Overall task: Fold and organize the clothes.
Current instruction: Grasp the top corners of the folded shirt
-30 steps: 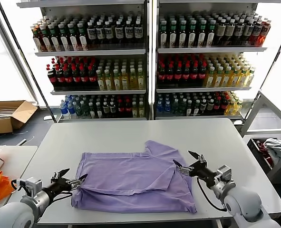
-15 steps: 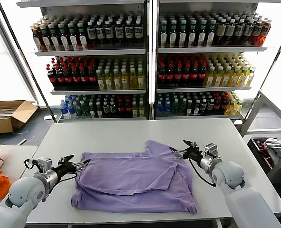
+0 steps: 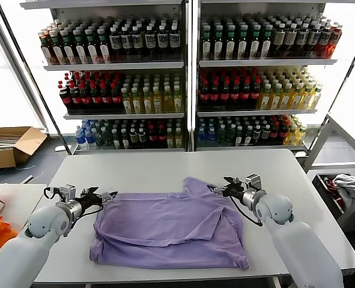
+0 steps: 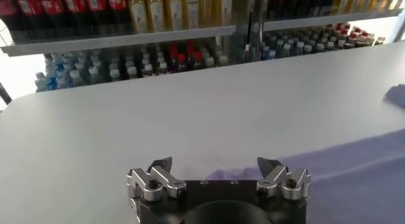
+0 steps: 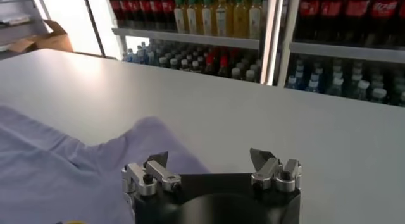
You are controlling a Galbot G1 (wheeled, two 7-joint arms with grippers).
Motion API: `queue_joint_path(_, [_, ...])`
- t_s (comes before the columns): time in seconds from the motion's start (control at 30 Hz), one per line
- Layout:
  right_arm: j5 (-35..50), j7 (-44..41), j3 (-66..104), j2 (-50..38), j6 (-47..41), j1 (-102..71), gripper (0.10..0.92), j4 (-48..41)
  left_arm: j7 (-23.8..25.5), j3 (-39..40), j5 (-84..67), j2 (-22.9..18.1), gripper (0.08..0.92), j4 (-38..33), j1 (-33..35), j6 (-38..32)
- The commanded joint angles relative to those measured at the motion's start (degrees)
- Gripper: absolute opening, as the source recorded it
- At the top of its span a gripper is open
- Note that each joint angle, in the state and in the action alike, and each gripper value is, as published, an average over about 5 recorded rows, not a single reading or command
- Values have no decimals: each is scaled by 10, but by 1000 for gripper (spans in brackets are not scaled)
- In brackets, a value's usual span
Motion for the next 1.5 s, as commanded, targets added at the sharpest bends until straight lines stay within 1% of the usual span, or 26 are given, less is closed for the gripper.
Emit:
queue_joint_path(0.03, [-5, -7, -24, 7, -2, 21, 812, -33, 5, 26, 7, -1, 823, 29, -22, 1])
queue_joint_path(0.17, [-8, -9, -24, 8, -1, 16, 755, -34, 7, 23, 15, 0, 823, 18, -1, 3])
queue_joint_path(0.3, [-9, -16, -27, 5, -1, 12, 657, -30, 9, 16, 18, 1, 822, 2, 17, 6])
queue_joint_path(0.4, [-11, -19, -29, 2, -1, 7, 579, -28, 13, 10, 21, 3, 798, -9, 31, 8])
queue_joint_path(0.5, [-12, -21, -30, 1, -1, 3, 501, -26, 17, 5, 23, 4, 732, -13, 42, 6])
queue_joint_path(0.87, [-8, -21, -25, 1, 1, -6, 181, -14, 30, -4, 22, 9, 413, -20, 57, 1])
queue_joint_path(0.97, [-5, -20, -20, 0, 1, -10, 119, -8, 33, -4, 22, 12, 327, -23, 56, -1])
queue_joint_path(1.13, [20, -13, 0, -1, 5, -18, 107, 26, 31, -6, 21, 12, 180, -34, 54, -10])
queue_joint_path(1.23, [45, -10, 15, -7, 6, -28, 107, 65, 28, -11, 21, 12, 114, -45, 54, -15])
queue_joint_path(1.33, [64, -8, 29, -16, 6, -42, 107, 105, 21, -18, 18, 11, 90, -58, 58, -19])
queue_joint_path(1.5, [74, -10, 50, -29, 11, -71, 107, 143, 11, -33, 17, 13, 86, -84, 68, -29])
